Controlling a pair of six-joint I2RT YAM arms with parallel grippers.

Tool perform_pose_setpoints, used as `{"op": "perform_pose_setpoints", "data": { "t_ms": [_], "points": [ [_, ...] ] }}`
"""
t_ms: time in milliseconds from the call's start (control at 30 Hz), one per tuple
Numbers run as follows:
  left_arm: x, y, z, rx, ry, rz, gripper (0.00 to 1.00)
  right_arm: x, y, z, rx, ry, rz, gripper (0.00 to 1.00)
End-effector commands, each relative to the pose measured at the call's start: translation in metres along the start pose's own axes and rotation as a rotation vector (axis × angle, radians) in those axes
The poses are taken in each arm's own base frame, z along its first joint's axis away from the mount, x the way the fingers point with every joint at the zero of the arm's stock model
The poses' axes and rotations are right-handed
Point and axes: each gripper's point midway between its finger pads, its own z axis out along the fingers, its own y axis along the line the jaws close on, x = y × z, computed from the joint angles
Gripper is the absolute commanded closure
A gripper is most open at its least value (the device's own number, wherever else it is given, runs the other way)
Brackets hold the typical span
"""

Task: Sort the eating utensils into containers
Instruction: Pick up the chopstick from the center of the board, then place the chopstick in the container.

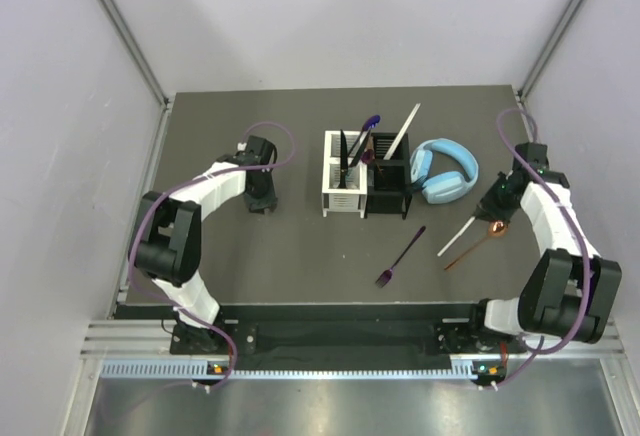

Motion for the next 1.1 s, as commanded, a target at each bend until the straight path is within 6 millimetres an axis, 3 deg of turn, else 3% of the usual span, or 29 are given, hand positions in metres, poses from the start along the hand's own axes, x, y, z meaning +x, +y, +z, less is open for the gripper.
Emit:
{"op": "perform_pose_setpoints", "data": {
  "t_ms": [0,133,167,233,267,400,433,467,633,833,1067],
  "points": [
    [-0.011,-0.005,-0.004,0.019,-0.013,0.007,0.67,-0.037,0.022,-0.039,-0.07,-0.148,-0.059,1.0],
    [-0.012,-0.006,-0.005,0.023,-0.015,0.007,0.67,-0.072,0.056,-0.078,-0.172,-0.28,-0.119,1.0],
    [-0.011,-0.006,-0.005,0.024,-0.013,0.009,0.67,-0.088,0.075,-0.099,-0.219,-0.339,-0.15,1.0],
    [-0.011,-0.006,-0.004,0.024,-0.009,0.009,0.67,-0.104,0.097,-0.117,-0.258,-0.394,-0.207,1.0],
    [-0.01,-0.006,-0.003,0.024,-0.006,0.009,0.67,-0.114,0.124,-0.141,-0.319,-0.457,-0.256,1.0],
    [-0.011,-0.009,-0.001,0.033,0.001,0.005,0.68,-0.12,0.183,-0.16,-0.41,-0.513,-0.394,1.0],
    [-0.009,-0.009,0.0,0.03,0.006,0.007,0.68,-0.123,0.192,-0.154,-0.412,-0.508,-0.413,1.0],
    [-0.009,-0.009,0.0,0.031,0.008,0.007,0.68,-0.107,0.214,-0.151,-0.447,-0.487,-0.468,1.0],
    [-0.013,-0.008,-0.002,0.024,-0.002,0.008,0.68,-0.092,0.259,-0.119,-0.457,-0.466,-0.542,1.0],
    [-0.013,-0.005,-0.004,0.009,-0.005,0.016,0.68,-0.093,0.289,-0.09,-0.436,-0.464,-0.602,1.0],
    [-0.01,0.0,-0.004,-0.008,-0.005,0.015,0.68,-0.075,0.317,-0.055,-0.444,-0.44,-0.662,1.0]
  ]
}}
